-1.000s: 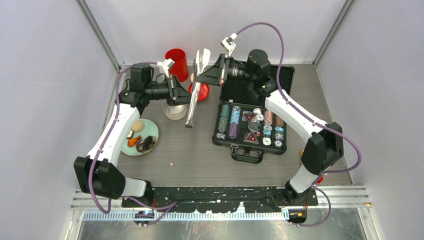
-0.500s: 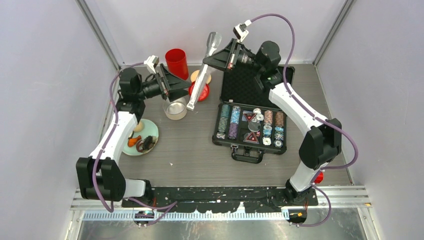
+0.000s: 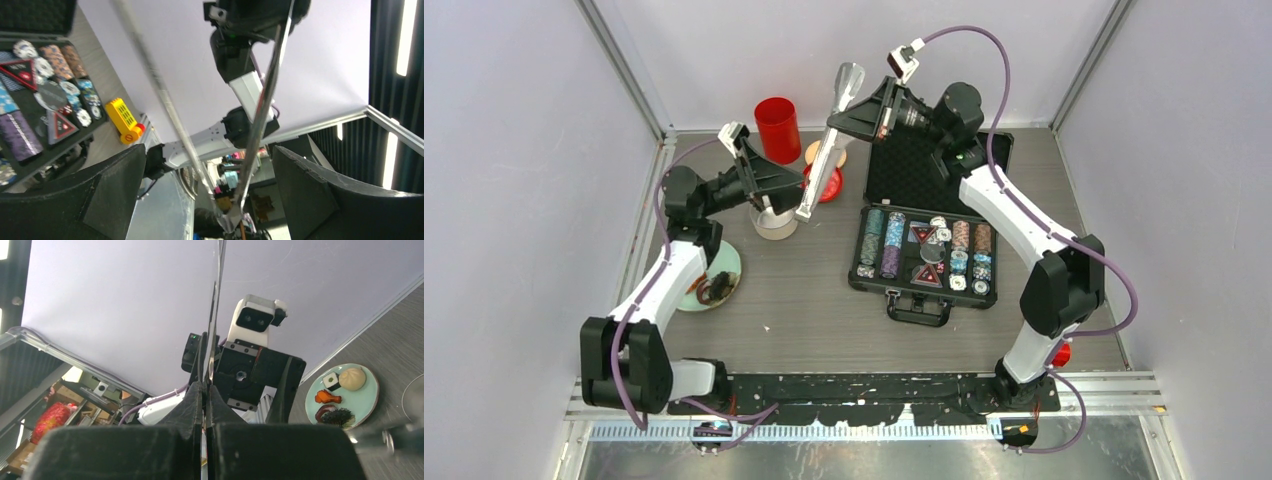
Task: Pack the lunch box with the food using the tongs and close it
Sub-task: Pick up the clamp at the center of the board.
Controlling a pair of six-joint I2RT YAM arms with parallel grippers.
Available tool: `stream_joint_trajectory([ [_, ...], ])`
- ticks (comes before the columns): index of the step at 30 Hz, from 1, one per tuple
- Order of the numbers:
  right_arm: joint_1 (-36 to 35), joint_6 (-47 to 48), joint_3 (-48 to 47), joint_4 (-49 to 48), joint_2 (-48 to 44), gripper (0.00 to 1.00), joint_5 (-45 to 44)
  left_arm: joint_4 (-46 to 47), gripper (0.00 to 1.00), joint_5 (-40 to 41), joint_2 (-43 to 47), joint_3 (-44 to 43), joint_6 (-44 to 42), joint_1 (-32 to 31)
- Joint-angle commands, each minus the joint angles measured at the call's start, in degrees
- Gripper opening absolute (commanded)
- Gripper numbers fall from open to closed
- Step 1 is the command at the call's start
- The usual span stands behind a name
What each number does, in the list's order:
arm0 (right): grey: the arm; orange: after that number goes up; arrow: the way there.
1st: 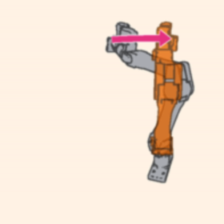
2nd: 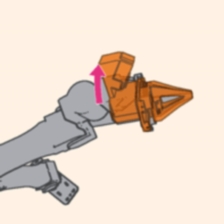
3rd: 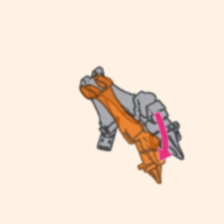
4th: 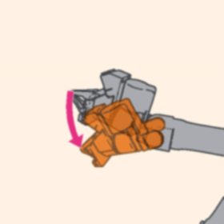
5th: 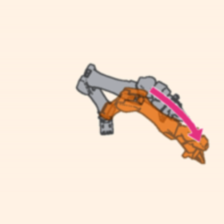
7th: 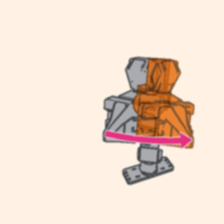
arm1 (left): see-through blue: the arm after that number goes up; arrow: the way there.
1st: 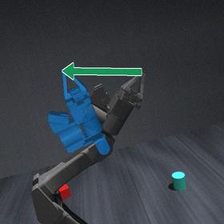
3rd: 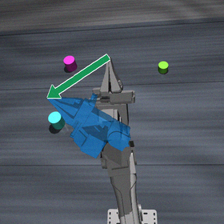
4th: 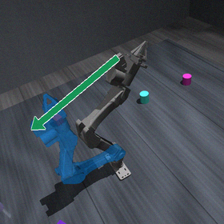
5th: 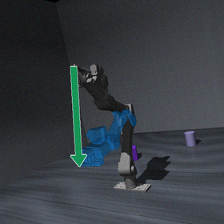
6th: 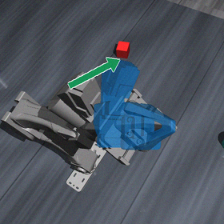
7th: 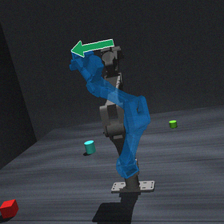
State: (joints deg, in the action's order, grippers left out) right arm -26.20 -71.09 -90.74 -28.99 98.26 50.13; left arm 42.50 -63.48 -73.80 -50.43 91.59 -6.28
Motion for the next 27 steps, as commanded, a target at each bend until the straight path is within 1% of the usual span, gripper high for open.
stream_joint_trajectory([
  [1, -0.5, 0.6, -3.7, -3.5, 0.4, 0.00, 0.5, 5.1, 1.00, -1.8, 3.4, 0.5, 1.8, -3.1],
  [4, -0.8, 2.1, -4.2, -2.6, 0.8, 0.00, 0.6, 2.8, 0.99, -1.8, 3.6, 0.5, 0.6, -4.6],
  [6, -1.0, 2.6, -4.3, -2.4, 1.1, 0.00, 0.8, 2.8, 0.97, -1.9, 3.3, 0.3, 0.6, -5.4],
  [13, -2.3, 3.3, -4.2, -1.9, 1.4, 0.00, 0.8, 2.8, 0.80, -0.4, 2.5, -1.1, 0.4, -7.2],
  [27, -4.1, 1.2, 0.7, -4.3, 1.0, 0.01, -0.7, 2.2, 0.59, 4.2, 1.9, -2.4, -1.8, -7.1],
])
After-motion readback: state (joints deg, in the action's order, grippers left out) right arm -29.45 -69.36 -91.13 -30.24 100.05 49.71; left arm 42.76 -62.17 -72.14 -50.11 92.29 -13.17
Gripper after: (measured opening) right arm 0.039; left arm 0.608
